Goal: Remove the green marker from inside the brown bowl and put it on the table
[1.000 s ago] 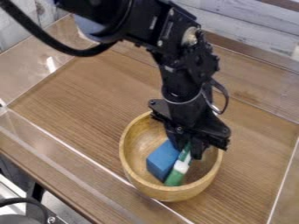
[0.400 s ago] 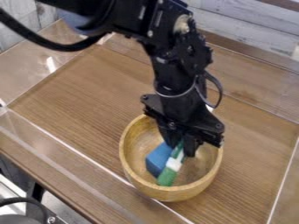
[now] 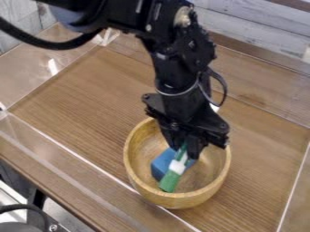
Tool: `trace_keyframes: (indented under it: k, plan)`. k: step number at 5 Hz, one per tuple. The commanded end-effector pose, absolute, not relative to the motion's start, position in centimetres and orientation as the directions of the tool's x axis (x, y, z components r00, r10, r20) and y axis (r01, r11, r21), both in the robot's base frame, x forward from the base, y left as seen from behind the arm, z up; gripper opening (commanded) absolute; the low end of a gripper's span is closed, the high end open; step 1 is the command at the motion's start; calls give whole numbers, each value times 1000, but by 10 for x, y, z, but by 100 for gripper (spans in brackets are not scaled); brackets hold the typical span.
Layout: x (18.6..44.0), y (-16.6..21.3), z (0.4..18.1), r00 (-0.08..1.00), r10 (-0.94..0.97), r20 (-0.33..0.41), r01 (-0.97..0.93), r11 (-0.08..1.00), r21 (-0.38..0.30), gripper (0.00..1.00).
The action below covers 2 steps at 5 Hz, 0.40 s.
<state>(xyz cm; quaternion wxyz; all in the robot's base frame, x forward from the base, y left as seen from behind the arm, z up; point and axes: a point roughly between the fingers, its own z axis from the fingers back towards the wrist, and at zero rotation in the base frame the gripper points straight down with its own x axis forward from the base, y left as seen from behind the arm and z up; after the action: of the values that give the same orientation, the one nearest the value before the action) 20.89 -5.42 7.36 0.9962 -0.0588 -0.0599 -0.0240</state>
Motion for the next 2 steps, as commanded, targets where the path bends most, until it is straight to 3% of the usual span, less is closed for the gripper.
trace_keyframes:
  k: [1, 2]
  plan:
    - [217, -54, 89, 984, -30, 178, 53, 991, -126, 0]
    - [216, -53, 91, 984, -26, 175, 50, 990, -132, 0]
